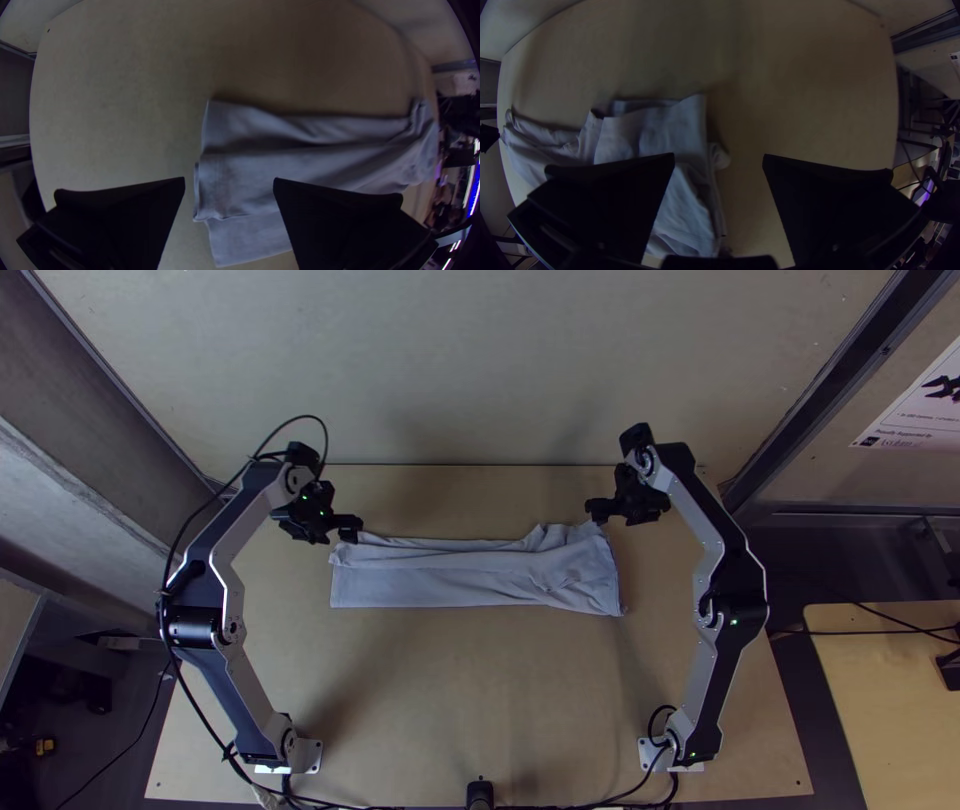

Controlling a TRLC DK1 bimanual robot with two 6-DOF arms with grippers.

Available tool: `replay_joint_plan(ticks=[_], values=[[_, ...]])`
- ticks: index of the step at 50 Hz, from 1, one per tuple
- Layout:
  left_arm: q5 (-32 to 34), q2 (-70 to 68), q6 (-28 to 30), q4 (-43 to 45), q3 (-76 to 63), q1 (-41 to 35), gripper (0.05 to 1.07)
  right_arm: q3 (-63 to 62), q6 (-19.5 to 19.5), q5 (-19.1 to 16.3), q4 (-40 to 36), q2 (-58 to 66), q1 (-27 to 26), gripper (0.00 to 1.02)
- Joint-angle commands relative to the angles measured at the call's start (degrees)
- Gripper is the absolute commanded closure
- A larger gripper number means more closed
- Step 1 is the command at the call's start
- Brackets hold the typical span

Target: Fold the t-shirt

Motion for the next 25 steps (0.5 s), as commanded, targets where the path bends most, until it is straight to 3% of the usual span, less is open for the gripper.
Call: replay_joint_plan(ticks=[1, 16, 25], values=[[4.2, -2.1, -1.5, -0.1, 1.9, 3.3, 0.10, 1.8, -1.3, 1.6, -0.5, -3.8, -0.6, 0.03], [19.0, -3.7, -1.1, -1.0, -1.2, 12.3, 0.10, 6.1, -2.2, 3.2, -0.6, -9.8, -3.5, 0.03], [28.7, -3.9, 2.6, -0.5, -5.9, 16.8, 0.10, 9.6, -1.9, 3.1, -0.7, -12.2, -5.3, 0.03]])
